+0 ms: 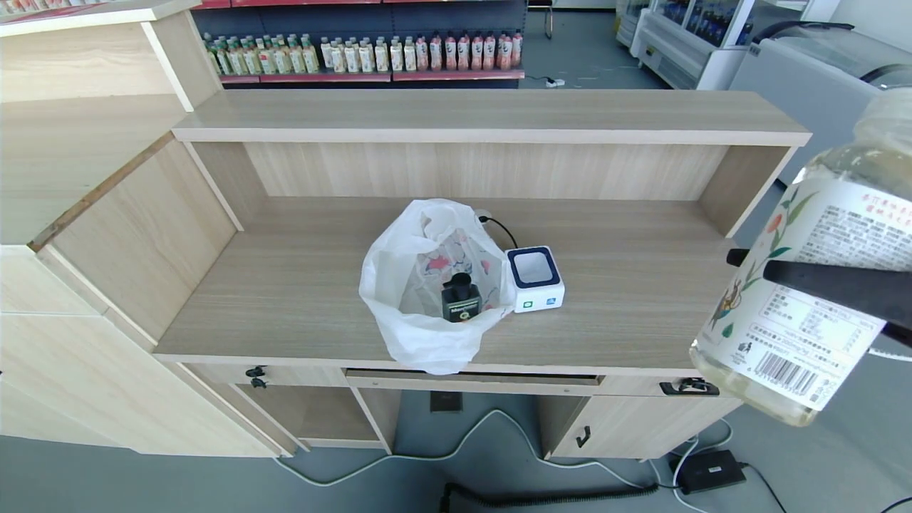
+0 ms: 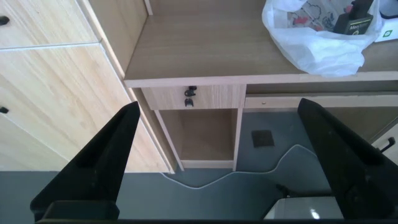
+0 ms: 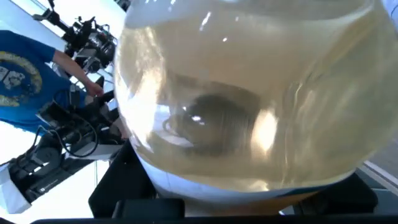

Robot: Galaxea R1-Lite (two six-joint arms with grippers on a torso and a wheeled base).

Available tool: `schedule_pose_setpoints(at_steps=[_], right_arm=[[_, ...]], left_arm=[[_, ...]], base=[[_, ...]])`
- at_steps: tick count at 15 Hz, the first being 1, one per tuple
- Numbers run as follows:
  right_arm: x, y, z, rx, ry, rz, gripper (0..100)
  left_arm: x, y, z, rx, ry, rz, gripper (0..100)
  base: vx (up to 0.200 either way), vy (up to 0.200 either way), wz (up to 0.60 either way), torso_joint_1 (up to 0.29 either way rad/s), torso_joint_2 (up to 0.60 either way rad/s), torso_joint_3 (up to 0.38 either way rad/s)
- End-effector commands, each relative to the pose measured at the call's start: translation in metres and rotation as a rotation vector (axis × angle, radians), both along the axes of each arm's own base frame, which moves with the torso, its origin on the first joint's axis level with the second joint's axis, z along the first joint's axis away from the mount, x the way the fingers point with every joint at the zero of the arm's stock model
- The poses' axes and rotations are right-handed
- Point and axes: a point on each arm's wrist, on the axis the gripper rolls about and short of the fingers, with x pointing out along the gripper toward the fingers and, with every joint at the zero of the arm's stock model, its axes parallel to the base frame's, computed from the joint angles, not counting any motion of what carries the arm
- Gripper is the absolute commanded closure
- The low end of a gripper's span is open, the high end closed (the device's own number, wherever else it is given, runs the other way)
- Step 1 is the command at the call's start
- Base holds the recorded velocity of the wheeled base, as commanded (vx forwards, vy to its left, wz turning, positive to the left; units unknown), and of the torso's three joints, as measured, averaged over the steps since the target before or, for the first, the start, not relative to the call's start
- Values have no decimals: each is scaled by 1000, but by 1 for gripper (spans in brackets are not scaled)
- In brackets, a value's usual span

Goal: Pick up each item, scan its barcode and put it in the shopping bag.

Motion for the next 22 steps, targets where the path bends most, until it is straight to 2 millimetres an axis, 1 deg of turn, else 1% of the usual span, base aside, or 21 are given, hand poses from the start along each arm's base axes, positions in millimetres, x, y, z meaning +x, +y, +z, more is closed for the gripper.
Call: schedule_pose_setpoints(at_steps=[1,2,4,5,6,7,8,11,14,18,22], right_arm=[[-20,10,10,20,-52,99,100],[-22,12,11,22,-57,122,100],[-27,12,17,36,-65,134,100],[-33,13,19,47,-64,166,100],[-35,13,20,48,-68,172,100],[-43,13,20,53,-78,194,100],[-45,12,21,54,-81,202,100],[-50,14,22,56,-81,225,100],[-58,10,21,46,-51,240,100],[-57,10,24,51,-53,233,100],[-61,6,23,60,-37,209,100]], left_arm=[[0,0,0,0,-1,0,0],[0,0,0,0,-1,0,0],[0,0,0,0,-1,0,0],[0,0,0,0,-1,0,0],[0,0,0,0,-1,0,0],[0,0,0,0,-1,2,0],[0,0,0,0,-1,2,0],[0,0,0,0,-1,2,0],[0,0,0,0,-1,0,0],[0,0,0,0,1,2,0],[0,0,0,0,-1,0,0]], base=[[0,0,0,0,0,0],[0,0,0,0,0,0],[0,0,0,0,0,0],[0,0,0,0,0,0],[0,0,0,0,0,0],[0,0,0,0,0,0],[0,0,0,0,0,0],[0,0,0,0,0,0],[0,0,0,0,0,0],[0,0,0,0,0,0],[0,0,0,0,0,0]])
